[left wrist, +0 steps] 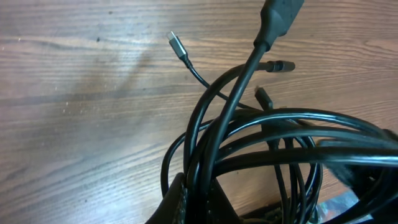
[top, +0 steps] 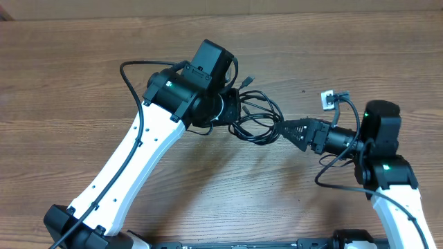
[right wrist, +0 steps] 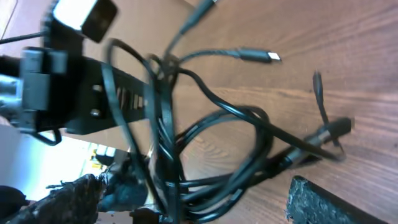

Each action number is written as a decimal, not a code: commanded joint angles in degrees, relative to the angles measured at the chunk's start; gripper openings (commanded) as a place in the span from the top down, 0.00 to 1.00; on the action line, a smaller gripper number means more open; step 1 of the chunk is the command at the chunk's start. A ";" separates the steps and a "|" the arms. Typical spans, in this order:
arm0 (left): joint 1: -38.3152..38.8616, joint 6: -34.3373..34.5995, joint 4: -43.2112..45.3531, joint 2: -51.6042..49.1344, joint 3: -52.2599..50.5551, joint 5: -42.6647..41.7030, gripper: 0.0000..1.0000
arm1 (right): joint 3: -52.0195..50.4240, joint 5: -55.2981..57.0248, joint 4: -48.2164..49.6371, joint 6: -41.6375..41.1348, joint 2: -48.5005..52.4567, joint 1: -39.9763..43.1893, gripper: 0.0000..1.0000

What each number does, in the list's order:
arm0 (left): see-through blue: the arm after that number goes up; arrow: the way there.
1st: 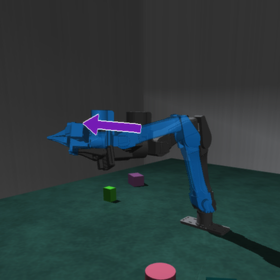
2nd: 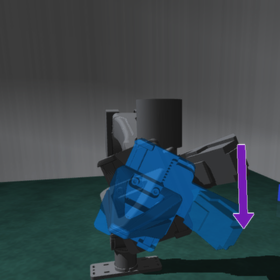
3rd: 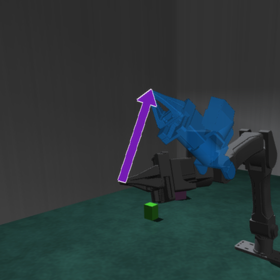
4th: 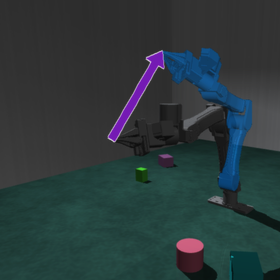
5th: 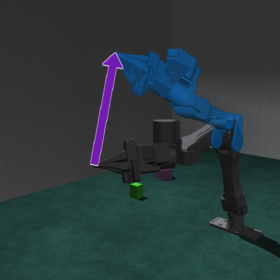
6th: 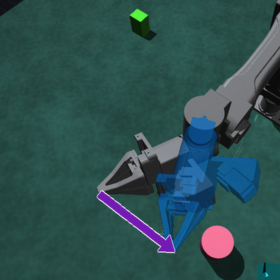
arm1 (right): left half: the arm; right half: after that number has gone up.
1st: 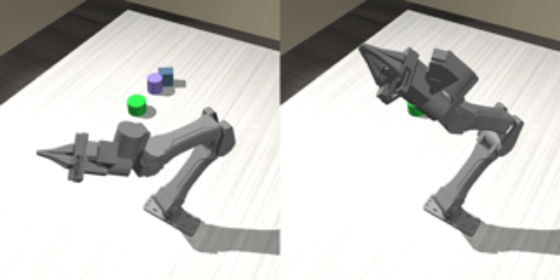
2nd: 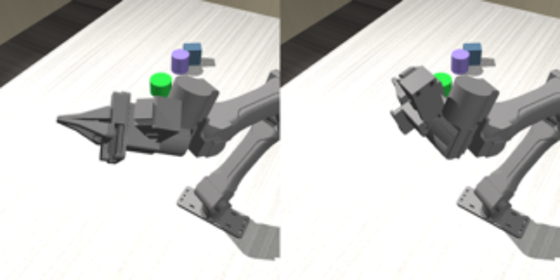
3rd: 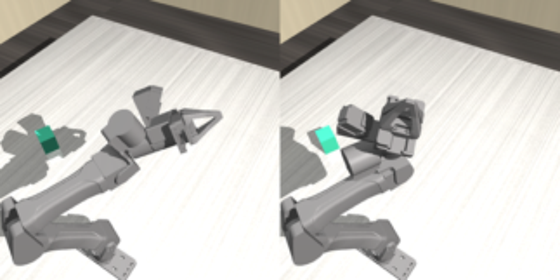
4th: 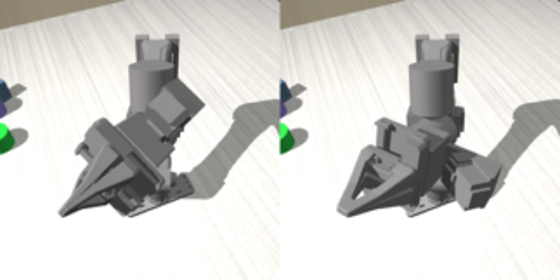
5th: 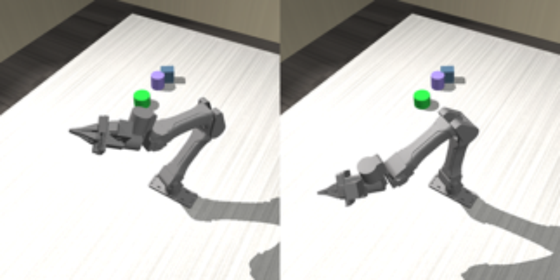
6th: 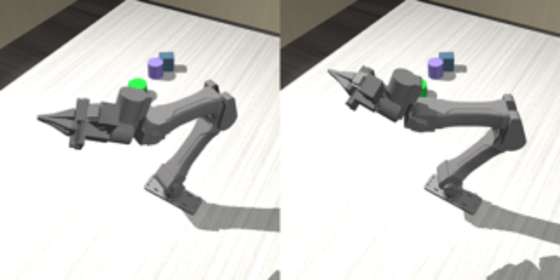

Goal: Untangle cables

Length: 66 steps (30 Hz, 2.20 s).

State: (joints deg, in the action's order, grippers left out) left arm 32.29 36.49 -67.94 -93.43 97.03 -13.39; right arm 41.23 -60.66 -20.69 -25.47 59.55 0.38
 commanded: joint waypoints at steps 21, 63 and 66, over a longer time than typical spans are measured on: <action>6.32 -2.32 5.53 0.15 1.73 3.85 0.96 | 1.38 -1.79 -0.42 -1.36 0.96 -1.73 0.37; 6.27 -12.28 0.63 7.28 4.00 5.86 0.23 | 1.38 0.59 21.24 -32.30 0.96 -1.60 0.96; 6.32 -24.46 -0.24 7.30 4.00 5.88 0.24 | 1.38 0.59 27.91 -38.40 0.96 -1.60 0.96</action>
State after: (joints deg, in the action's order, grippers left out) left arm 38.28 24.05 -67.59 -87.53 99.70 -7.09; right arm 41.32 -59.61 3.60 -55.59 60.75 -0.95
